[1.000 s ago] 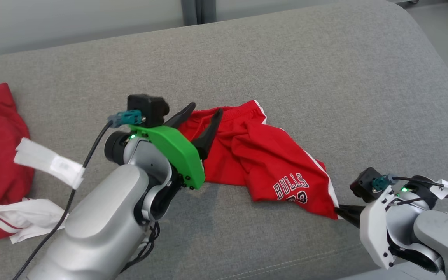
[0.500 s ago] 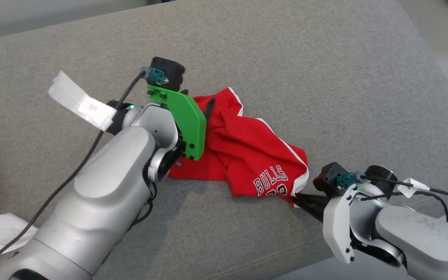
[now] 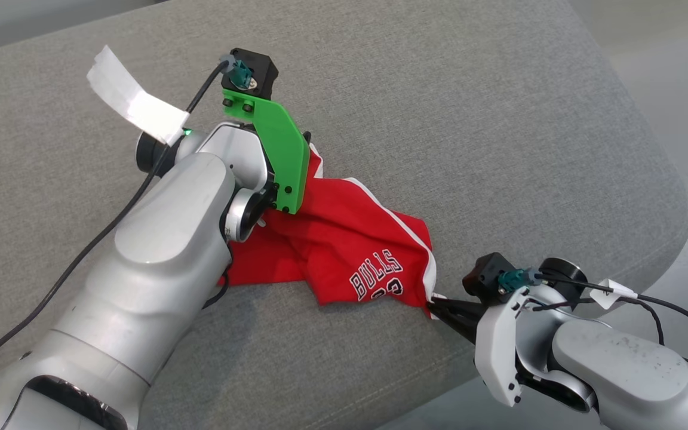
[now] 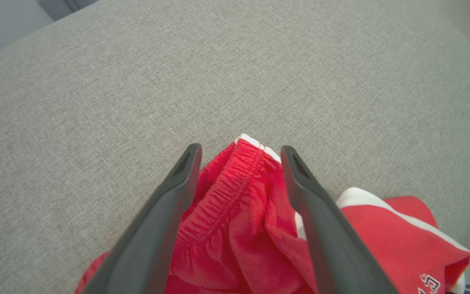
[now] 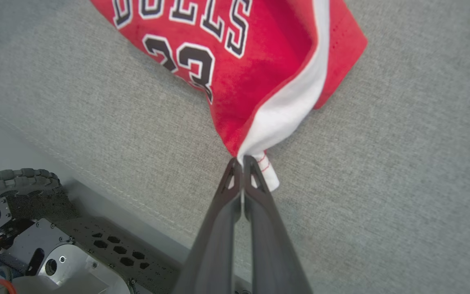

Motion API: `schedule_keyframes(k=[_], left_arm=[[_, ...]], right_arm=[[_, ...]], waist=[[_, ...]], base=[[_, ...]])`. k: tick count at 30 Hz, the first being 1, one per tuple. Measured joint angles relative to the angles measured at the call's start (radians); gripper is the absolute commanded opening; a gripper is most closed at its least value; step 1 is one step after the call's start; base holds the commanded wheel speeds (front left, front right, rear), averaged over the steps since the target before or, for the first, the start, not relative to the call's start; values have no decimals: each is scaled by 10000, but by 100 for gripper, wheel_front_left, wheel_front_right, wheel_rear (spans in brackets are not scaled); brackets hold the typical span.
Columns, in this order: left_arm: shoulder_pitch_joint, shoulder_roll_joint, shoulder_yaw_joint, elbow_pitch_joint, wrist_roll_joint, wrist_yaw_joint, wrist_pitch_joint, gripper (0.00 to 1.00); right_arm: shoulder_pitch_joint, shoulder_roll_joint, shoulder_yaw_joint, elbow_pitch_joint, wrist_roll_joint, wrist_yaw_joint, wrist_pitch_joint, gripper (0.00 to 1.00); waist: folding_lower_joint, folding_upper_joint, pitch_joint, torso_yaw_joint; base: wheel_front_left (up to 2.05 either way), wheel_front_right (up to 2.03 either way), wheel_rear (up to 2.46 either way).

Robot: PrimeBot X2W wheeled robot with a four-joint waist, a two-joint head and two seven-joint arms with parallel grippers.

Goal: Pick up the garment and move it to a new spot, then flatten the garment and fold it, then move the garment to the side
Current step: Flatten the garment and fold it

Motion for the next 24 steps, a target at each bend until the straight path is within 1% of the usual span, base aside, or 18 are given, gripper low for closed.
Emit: schedule_keyframes(k=[7,21,22,23,24], left_arm=[[1,-46,6,571,2,0,228,100],[13,-73,109,1220,-38,0,314,100],[21,-75,86,1220,-71,0,318,95],[36,-77,63,1220,-100,0,330,85],[53,-79,46,1220,-109,0,332,70]], right_arm=[[73,290,59,230,0,8,-167,0],[181,360,42,663,8,6,-523,0],[181,370,38,694,8,8,-531,0],[181,384,33,725,8,8,-571,0],[181,399,27,757,10,8,-606,0]], waist=[[0,0,-73,-297],[0,0,-33,-404],[0,0,-31,-402],[0,0,-31,-399],[0,0,-34,-394]], base=[[0,0,0],[0,0,0],[0,0,0],[0,0,0],[0,0,0]])
